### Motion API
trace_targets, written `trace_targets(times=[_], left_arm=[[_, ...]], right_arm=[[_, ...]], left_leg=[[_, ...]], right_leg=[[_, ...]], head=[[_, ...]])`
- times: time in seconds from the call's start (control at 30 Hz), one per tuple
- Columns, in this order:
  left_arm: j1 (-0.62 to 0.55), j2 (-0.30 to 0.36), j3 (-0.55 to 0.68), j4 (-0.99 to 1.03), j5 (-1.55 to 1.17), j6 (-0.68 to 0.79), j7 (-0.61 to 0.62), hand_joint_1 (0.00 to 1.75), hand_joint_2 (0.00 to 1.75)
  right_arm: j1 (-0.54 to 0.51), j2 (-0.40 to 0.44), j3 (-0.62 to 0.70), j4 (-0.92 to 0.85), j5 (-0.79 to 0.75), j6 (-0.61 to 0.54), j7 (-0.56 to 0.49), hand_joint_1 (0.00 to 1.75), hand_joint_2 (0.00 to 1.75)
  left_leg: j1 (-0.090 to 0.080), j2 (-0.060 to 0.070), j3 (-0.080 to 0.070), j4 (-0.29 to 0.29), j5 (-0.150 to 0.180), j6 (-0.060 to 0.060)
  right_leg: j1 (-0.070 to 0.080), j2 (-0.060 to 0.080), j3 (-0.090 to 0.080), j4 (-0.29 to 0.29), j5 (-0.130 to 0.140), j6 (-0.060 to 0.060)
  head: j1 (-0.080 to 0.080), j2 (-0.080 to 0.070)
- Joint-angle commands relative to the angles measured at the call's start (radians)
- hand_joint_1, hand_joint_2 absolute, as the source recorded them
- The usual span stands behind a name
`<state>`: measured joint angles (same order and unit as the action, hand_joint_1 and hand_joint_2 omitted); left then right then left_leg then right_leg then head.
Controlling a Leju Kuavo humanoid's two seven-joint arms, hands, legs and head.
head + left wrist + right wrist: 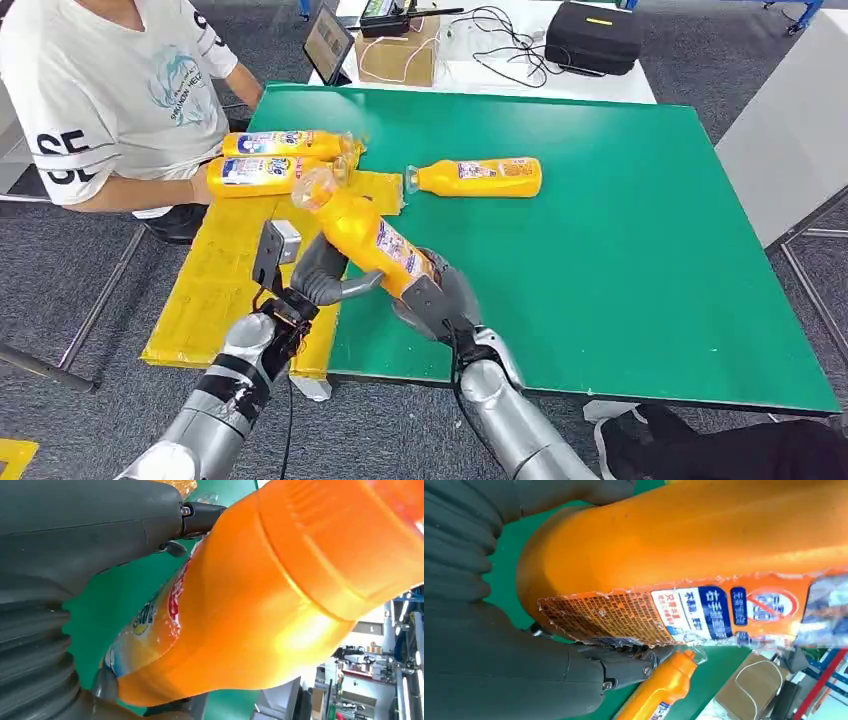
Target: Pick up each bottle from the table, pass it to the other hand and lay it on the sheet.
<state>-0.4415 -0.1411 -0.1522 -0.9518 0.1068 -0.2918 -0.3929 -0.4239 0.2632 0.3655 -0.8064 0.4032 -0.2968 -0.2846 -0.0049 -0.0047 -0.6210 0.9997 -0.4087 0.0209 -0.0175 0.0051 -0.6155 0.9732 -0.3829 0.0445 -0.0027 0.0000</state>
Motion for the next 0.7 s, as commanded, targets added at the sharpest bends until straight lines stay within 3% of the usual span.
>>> trace_targets(times=[0.03, 0.57, 0.6, 0.63, 0.67, 0.7], left_arm=[[-0.037, 0.008, -0.06, 0.036, 0.05, -0.019, 0.023, 0.0, 1.75], [-0.069, 0.006, -0.022, 0.089, 0.122, -0.053, 0.037, 0.0, 1.75], [-0.065, 0.004, -0.013, 0.085, 0.128, -0.051, 0.031, 1.75, 1.75], [-0.06, 0.003, -0.004, 0.076, 0.14, -0.059, 0.023, 1.75, 1.75], [-0.06, 0.003, -0.004, 0.076, 0.14, -0.059, 0.023, 1.75, 1.75], [-0.053, 0.003, 0.001, 0.064, 0.142, -0.056, 0.022, 1.75, 1.75]], right_arm=[[-0.117, 0.03, 0.063, 0.161, 0.013, -0.014, 0.005, 1.75, 1.75], [-0.174, 0.055, 0.167, 0.25, 0.087, 0.019, 0.062, 1.75, 1.75], [-0.179, 0.053, 0.177, 0.261, 0.096, 0.026, 0.075, 1.5, 1.75], [-0.178, 0.052, 0.181, 0.263, 0.101, 0.026, 0.078, 0.26, 1.75], [-0.178, 0.052, 0.181, 0.263, 0.101, 0.026, 0.078, 0.26, 1.75], [-0.176, 0.053, 0.18, 0.264, 0.1, 0.022, 0.076, 0.0, 1.75]], left_leg=[[0.001, 0.001, 0.003, 0.001, -0.002, -0.001], [0.001, 0.0, 0.002, 0.0, -0.001, -0.001], [0.001, 0.0, 0.004, 0.001, -0.002, -0.001], [0.001, 0.0, 0.003, 0.0, -0.001, -0.001], [0.001, 0.0, 0.002, 0.0, -0.001, -0.001], [0.001, 0.0, 0.004, 0.0, -0.002, -0.002]], right_leg=[[0.001, 0.0, 0.003, 0.001, -0.002, -0.002], [0.001, 0.0, 0.002, 0.0, -0.001, -0.001], [0.002, -0.001, 0.004, 0.0, -0.002, -0.002], [0.001, -0.001, 0.003, 0.0, -0.001, -0.001], [0.001, -0.001, 0.002, 0.0, -0.001, -0.001], [0.002, -0.001, 0.004, 0.0, -0.002, -0.002]], head=[[0.0, 0.0], [0.0, 0.0], [0.0, 0.0], [0.0, 0.0], [0.0, 0.0], [0.0, 0.0]])
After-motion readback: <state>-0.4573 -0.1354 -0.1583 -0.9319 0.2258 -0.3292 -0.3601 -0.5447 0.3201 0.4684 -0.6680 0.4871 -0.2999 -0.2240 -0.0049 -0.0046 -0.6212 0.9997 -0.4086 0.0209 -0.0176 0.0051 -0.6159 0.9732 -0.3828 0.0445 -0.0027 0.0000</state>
